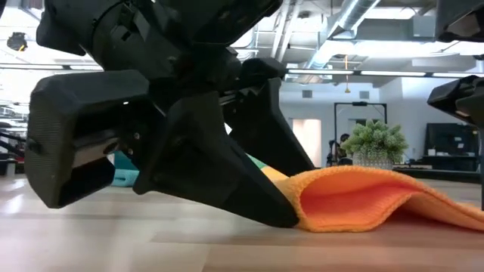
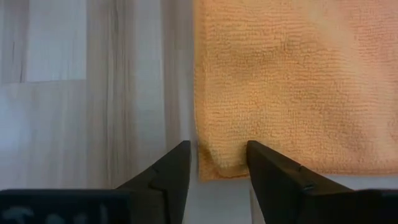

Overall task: Roll microfiber towels into tight, uniform cylinder then place into a basket
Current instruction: Roll the orange microfiber cloth

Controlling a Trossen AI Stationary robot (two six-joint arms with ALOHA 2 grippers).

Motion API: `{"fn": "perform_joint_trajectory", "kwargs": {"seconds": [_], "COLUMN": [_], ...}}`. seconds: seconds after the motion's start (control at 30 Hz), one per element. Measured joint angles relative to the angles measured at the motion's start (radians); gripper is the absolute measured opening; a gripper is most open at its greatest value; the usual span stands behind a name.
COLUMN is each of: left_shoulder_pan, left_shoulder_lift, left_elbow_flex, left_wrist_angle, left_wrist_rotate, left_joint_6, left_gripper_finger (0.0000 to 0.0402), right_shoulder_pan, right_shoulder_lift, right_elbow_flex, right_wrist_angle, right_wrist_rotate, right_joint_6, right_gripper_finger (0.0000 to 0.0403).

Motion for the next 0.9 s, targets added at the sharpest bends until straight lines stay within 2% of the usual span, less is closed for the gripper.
{"fn": "perform_joint_trajectory", "kwargs": {"seconds": [0.2,0.37,0.43,0.6,0.7,0.9], "left_shoulder_pan": [0.002,-0.005,-0.005,-0.005,-0.007,-0.008], "left_shoulder_lift": [0.009,0.01,0.001,-0.036,-0.075,-0.128], "left_elbow_flex": [-0.001,-0.002,-0.003,-0.007,-0.01,-0.008], "left_wrist_angle": [0.003,0.004,-0.001,-0.031,-0.072,-0.13], "left_wrist_rotate": [0.0,0.001,0.016,0.08,0.126,0.135], "left_joint_6": [-0.025,-0.074,-0.102,-0.141,-0.191,-0.28], "left_gripper_finger": [0.0224,0.0173,0.0148,0.0087,0.0058,0.0012], "right_shoulder_pan": [-0.018,-0.02,-0.015,0.005,0.016,0.052], "right_shoulder_lift": [0.002,0.003,0.003,0.006,0.007,0.014], "right_elbow_flex": [0.0,-0.002,-0.003,-0.003,0.002,0.089], "right_wrist_angle": [-0.031,-0.038,-0.031,-0.005,-0.006,-0.011], "right_wrist_rotate": [-0.002,0.005,0.011,0.07,0.07,0.067], "right_joint_6": [0.056,0.059,0.059,0.06,0.078,0.078], "right_gripper_finger": [0.0111,0.0032,0.0012,0.0022,0.0012,0.0013]}}
